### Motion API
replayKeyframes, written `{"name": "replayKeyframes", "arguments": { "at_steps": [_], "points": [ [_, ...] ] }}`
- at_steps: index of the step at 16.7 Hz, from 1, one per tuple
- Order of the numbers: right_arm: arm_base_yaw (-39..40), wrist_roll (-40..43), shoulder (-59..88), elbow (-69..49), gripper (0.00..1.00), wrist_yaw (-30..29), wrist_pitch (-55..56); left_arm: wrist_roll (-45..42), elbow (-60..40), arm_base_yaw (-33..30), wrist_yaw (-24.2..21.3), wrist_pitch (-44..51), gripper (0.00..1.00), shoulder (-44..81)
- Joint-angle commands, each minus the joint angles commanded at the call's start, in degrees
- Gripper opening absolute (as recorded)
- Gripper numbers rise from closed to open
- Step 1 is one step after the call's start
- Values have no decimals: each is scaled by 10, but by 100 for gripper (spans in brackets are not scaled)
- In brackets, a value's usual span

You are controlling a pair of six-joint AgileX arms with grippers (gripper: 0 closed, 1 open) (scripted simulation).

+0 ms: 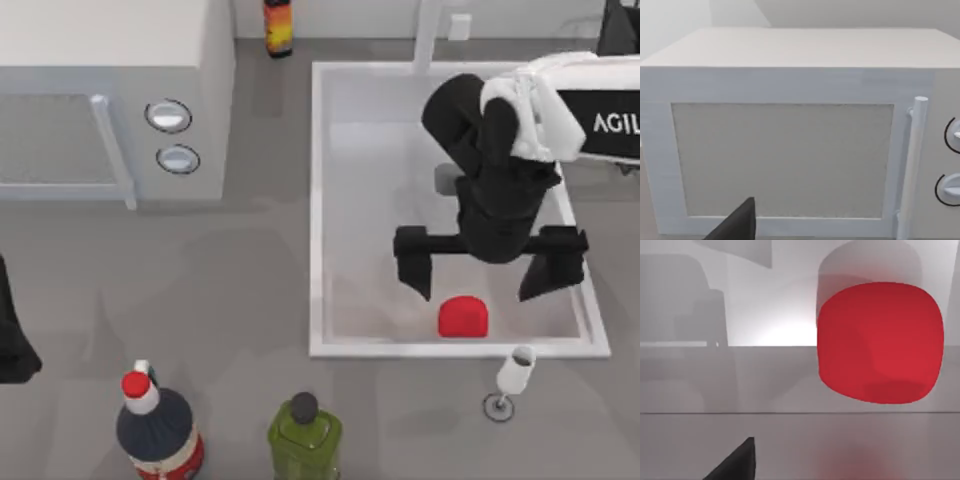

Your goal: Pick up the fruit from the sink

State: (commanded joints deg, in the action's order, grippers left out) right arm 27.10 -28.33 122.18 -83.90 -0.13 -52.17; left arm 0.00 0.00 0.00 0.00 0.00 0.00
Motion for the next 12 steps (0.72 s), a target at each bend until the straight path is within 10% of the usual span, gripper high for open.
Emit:
{"name": "replayKeyframes", "arguments": {
  "at_steps": [12],
  "points": [
    [3, -3, 127, 78, 100, -1, 209, 0, 0, 0, 0, 0, 100, 0]
  ]
}}
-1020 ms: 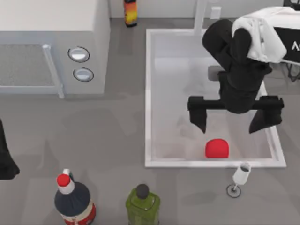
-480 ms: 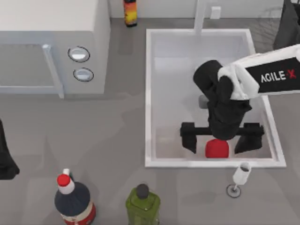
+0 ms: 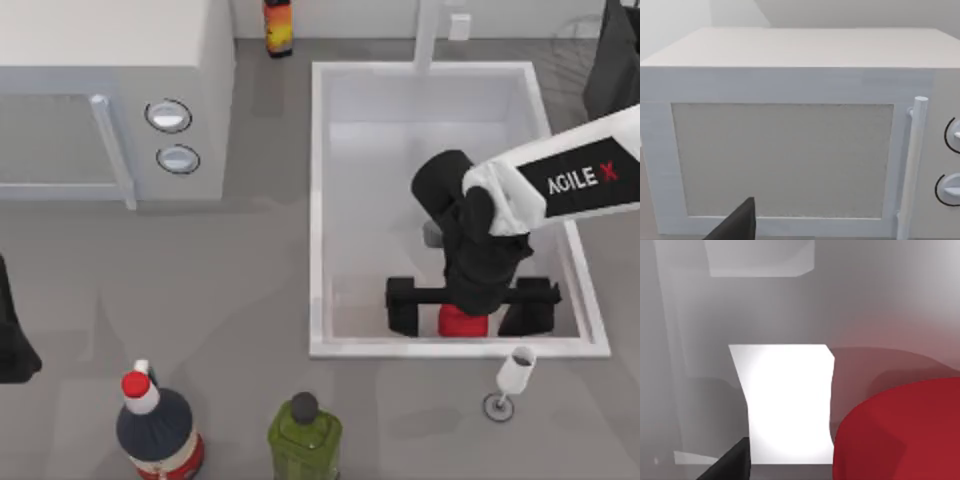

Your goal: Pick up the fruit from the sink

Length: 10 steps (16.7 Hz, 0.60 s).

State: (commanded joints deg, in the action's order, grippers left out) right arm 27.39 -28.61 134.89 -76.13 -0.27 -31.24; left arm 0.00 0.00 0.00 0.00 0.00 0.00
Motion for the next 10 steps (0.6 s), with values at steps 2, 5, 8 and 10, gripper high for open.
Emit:
{"name": "replayKeyframes", "arguments": {
  "at_steps": [2, 5, 8, 10],
  "points": [
    [0, 0, 0, 0, 85, 0, 0, 0, 0, 0, 0, 0, 100, 0],
    [0, 0, 0, 0, 62, 0, 0, 0, 0, 0, 0, 0, 100, 0],
    [0, 0, 0, 0, 40, 0, 0, 0, 0, 0, 0, 0, 100, 0],
    [0, 0, 0, 0, 25, 0, 0, 0, 0, 0, 0, 0, 100, 0]
  ]
}}
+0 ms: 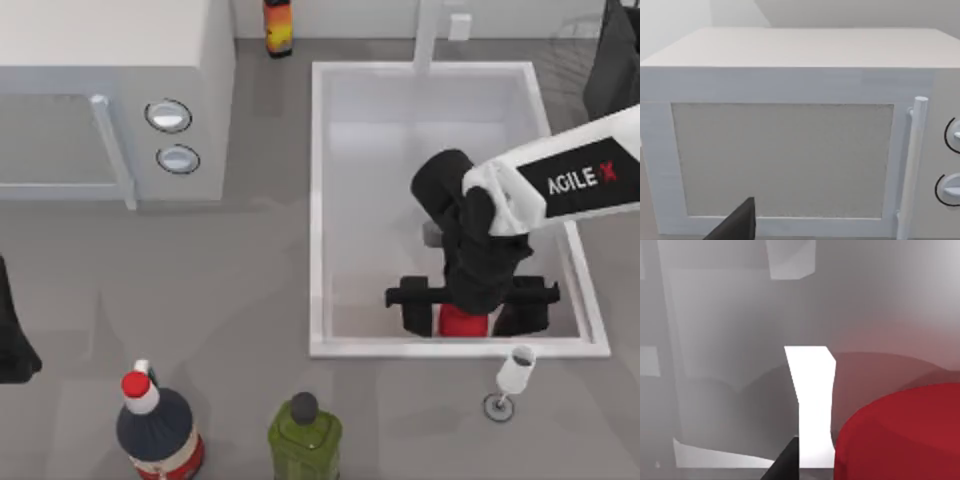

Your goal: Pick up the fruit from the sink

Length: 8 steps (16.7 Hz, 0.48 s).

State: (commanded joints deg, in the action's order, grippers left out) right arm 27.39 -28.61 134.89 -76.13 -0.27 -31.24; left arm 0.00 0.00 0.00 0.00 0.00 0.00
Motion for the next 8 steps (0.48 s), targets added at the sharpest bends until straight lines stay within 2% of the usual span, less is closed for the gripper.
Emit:
{"name": "replayKeyframes", "arguments": {
  "at_steps": [3, 8],
  "points": [
    [0, 0, 0, 0, 2, 0, 0, 0, 0, 0, 0, 0, 100, 0],
    [0, 0, 0, 0, 0, 0, 0, 0, 0, 0, 0, 0, 100, 0]
  ]
}}
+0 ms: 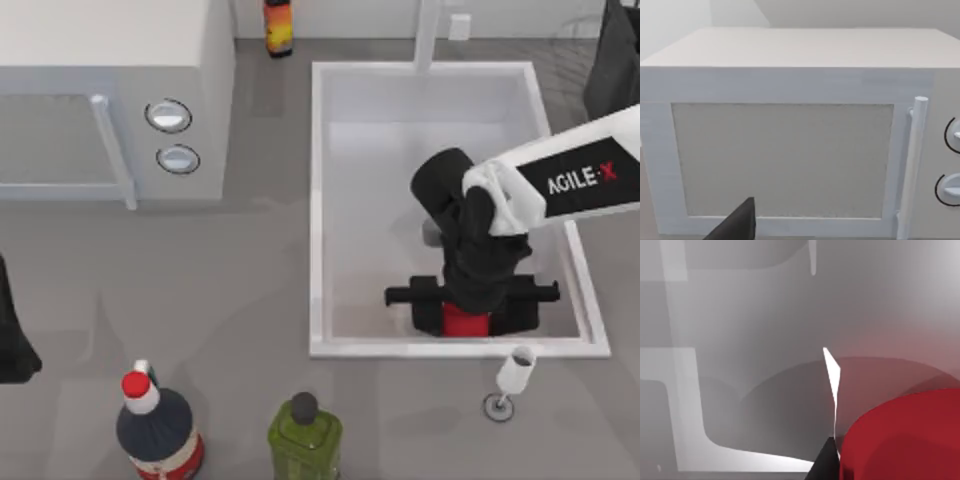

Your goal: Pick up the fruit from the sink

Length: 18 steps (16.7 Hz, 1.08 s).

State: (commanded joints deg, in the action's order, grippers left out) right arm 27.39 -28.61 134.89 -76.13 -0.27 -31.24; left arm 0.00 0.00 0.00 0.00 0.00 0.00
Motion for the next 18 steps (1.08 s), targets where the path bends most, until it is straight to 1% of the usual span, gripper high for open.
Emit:
{"name": "replayKeyframes", "arguments": {
  "at_steps": [3, 4, 6, 9, 11, 16, 18],
  "points": [
    [0, 0, 0, 0, 0, 0, 0, 0, 0, 0, 0, 0, 100, 0],
    [-1, 6, -35, -9, 0, -12, -21, 0, 0, 0, 0, 0, 100, 0],
    [-1, 5, -37, -17, 0, -12, -29, 0, 0, 0, 0, 0, 100, 0],
    [0, 5, -48, -67, 0, -12, -86, 0, 0, 0, 0, 0, 100, 0],
    [0, 4, -64, -118, 0, -12, -155, 0, 0, 0, 0, 0, 100, 0],
    [-1, 6, -123, -263, 0, -11, -387, 0, 0, 0, 0, 0, 100, 0],
    [-2, 8, -148, -314, 0, -11, -459, 0, 0, 0, 0, 0, 100, 0]
  ]
}}
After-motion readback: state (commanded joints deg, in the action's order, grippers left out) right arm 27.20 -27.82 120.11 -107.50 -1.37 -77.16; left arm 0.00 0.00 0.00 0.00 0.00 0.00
